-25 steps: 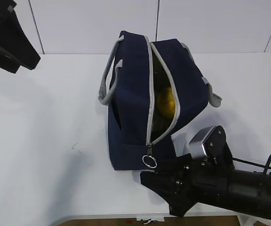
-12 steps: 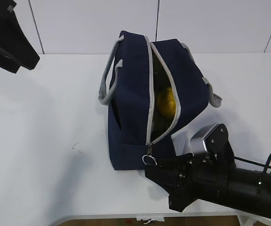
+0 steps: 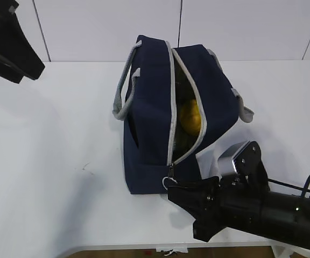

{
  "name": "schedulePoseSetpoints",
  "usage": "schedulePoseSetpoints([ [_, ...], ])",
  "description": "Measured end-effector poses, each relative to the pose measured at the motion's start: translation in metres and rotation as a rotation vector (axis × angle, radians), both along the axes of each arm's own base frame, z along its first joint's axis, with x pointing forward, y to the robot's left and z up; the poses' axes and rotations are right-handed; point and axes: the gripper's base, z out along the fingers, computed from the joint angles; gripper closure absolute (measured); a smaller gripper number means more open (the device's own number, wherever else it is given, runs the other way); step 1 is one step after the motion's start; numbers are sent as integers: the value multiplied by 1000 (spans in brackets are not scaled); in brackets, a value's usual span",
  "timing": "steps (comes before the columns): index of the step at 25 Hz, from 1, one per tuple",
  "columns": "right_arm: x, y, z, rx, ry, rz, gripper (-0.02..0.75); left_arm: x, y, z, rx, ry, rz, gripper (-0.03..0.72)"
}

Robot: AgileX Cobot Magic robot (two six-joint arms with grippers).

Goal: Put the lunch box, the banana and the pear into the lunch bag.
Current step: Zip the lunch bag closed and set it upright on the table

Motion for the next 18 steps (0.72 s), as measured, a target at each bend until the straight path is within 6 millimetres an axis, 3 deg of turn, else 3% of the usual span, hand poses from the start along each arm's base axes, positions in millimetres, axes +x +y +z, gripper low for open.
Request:
schedulePoseSetpoints([
  [5,0,0,0,3,-3,4,737,0,0,0,0,0,0,391],
  [18,-15,-5,6,22,14,-4,737,0,0,0,-3,1,0,392],
])
